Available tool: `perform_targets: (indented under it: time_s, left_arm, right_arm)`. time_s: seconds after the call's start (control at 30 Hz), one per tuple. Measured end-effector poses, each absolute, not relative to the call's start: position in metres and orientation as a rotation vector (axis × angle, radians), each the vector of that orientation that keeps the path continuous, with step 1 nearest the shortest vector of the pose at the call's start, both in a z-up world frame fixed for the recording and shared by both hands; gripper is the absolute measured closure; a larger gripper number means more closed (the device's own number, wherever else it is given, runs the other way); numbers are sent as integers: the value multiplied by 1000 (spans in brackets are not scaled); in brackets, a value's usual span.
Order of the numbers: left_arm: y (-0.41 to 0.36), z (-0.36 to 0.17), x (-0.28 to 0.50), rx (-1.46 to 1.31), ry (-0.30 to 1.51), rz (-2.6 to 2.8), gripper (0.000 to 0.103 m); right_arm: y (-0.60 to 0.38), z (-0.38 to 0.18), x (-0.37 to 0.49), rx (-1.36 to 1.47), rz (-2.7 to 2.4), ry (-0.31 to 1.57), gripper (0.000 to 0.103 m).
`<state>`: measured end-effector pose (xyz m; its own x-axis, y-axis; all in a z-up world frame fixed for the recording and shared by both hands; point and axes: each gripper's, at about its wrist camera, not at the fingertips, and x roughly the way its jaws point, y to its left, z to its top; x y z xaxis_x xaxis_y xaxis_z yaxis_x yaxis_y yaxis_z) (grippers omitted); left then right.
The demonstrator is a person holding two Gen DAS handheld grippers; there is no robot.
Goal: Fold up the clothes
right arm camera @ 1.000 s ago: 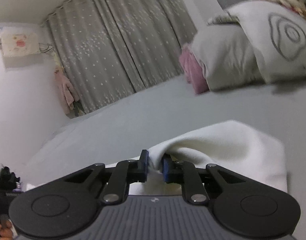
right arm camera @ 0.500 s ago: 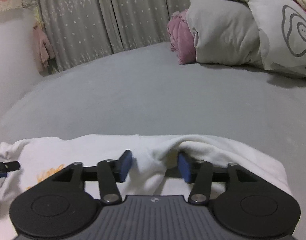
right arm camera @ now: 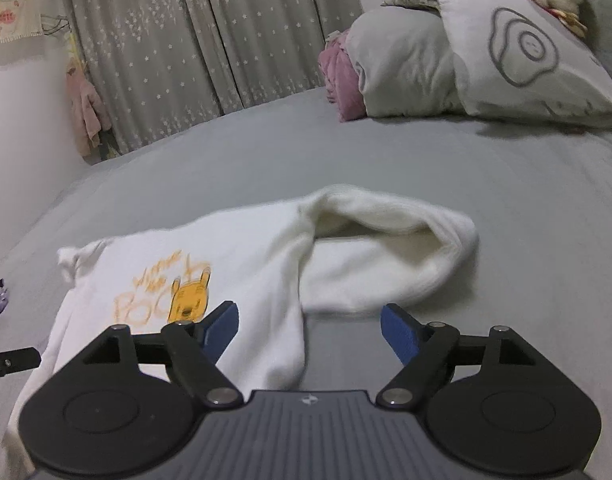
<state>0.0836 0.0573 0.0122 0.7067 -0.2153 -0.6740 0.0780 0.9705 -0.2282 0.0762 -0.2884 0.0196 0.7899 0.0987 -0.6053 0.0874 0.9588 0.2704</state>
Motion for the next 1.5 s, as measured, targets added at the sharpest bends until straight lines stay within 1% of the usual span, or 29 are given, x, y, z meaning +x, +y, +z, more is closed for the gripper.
perform_targets:
  time_s: [0.1,0.13,0.2,0.23,0.27,0.33,0.4,0.53,0.6,0.67,0.8,0.83,0.87,0.9,0.97,1.03,1.2,1.23,1.3,1.33,1.37,1.4,1.47,1.5]
  left_arm:
    - [65,9,56,-247,768,-182,8]
    - [68,9,47,-266,767,-188,11]
    - [72,5,34,-320,779,-200,21]
    - [74,2,30,-354,790,-207,32]
    - [76,-1,25,-393,807,-218,39]
    - [80,-8,17,-473,842,-242,45]
    - [80,-16,15,-547,884,-273,46]
    - [74,-24,26,-562,872,-282,46]
    - [75,-29,32,-585,864,-275,51]
    - [77,-37,44,-628,848,-251,62]
    - [78,-48,60,-681,808,-242,67]
    - [79,-52,67,-705,798,-235,72]
    - [80,-54,69,-716,795,-225,85]
    - [81,-56,71,-723,795,-215,85]
    - [81,-56,71,-748,789,-171,89]
    - [76,-48,63,-736,764,-116,91]
    - [76,-21,24,-758,669,-26,91]
    - [79,-17,15,-774,661,-7,91]
    - [84,-12,1,-791,654,24,91]
    - [86,-8,-8,-783,648,56,91]
    - [88,-4,-18,-775,643,85,91]
    - [89,-1,-22,-769,636,97,91]
    - [90,10,-37,-743,607,114,91]
    - [89,13,-40,-730,598,108,91]
  right_arm:
    - [-291,19,59,311,1,684,25]
    - [-291,20,49,314,-2,696,25]
    - [-289,23,32,308,7,701,25]
    - [-288,25,25,304,13,700,25]
    - [-288,26,16,305,21,699,25]
    - [-289,27,-3,314,39,696,25]
    - [-291,24,-22,347,48,715,25]
    - [-288,14,-36,388,88,773,25]
    - [-283,13,-39,350,110,772,25]
    - [-277,10,-42,295,129,766,25]
    - [-263,3,-44,188,194,763,24]
    - [-258,2,-44,156,214,758,24]
    - [-251,1,-44,118,243,752,23]
    - [-245,-1,-44,84,264,745,22]
    - [-233,-5,-46,2,296,728,15]
    - [-221,-10,-47,-72,305,708,13]
    - [-197,-18,-43,-162,301,639,13]
    - [-194,-18,-41,-162,300,632,15]
    - [-191,-18,-37,-161,299,616,30]
    - [-189,-17,-34,-157,309,605,50]
    - [-189,-15,-31,-144,312,594,57]
    - [-189,-11,-27,-127,307,585,61]
    - [-191,-1,-23,-117,277,566,83]
    - [-192,8,-22,-124,248,552,86]
